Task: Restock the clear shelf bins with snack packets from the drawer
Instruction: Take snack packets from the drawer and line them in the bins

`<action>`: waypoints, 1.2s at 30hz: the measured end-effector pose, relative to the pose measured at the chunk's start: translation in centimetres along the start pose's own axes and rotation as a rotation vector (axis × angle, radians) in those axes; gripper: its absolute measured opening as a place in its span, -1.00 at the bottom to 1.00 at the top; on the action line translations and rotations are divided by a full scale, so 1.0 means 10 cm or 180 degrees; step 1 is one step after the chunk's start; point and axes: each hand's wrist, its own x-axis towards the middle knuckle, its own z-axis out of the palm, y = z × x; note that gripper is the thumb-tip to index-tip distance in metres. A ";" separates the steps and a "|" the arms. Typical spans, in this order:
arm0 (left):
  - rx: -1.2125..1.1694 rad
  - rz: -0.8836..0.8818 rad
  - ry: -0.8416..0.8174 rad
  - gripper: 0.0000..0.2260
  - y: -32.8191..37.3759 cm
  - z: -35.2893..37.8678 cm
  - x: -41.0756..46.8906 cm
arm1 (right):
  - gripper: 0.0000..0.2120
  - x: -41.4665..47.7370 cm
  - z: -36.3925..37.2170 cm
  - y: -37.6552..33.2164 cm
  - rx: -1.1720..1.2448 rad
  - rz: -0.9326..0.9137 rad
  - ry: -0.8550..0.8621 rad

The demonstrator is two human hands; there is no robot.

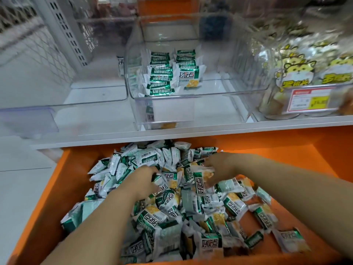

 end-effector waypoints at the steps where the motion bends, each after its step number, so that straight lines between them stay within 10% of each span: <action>1: -0.0033 0.0077 0.0051 -0.54 0.08 -0.09 -0.08 | -0.29 -0.15 -0.07 -0.06 0.0021 -0.0028 0.0005; 4: -0.0116 0.0239 0.0115 -0.61 0.35 -0.40 -0.33 | -0.71 -0.60 -0.30 -0.17 0.0087 -0.0272 0.0472; 19: -0.3547 0.0463 0.1263 -0.67 1.00 -0.87 -1.22 | -0.52 -1.74 -0.32 -0.41 0.3698 -0.0859 0.1854; 29: -0.4967 0.0797 0.0681 -0.74 1.37 -0.87 -1.20 | -0.42 -1.59 -0.36 -0.42 0.3566 -0.0942 0.2075; 36: -0.4313 0.0964 0.0921 -0.48 1.31 -0.77 -1.08 | -0.85 -1.54 -0.39 -0.53 0.2925 -0.0938 0.2425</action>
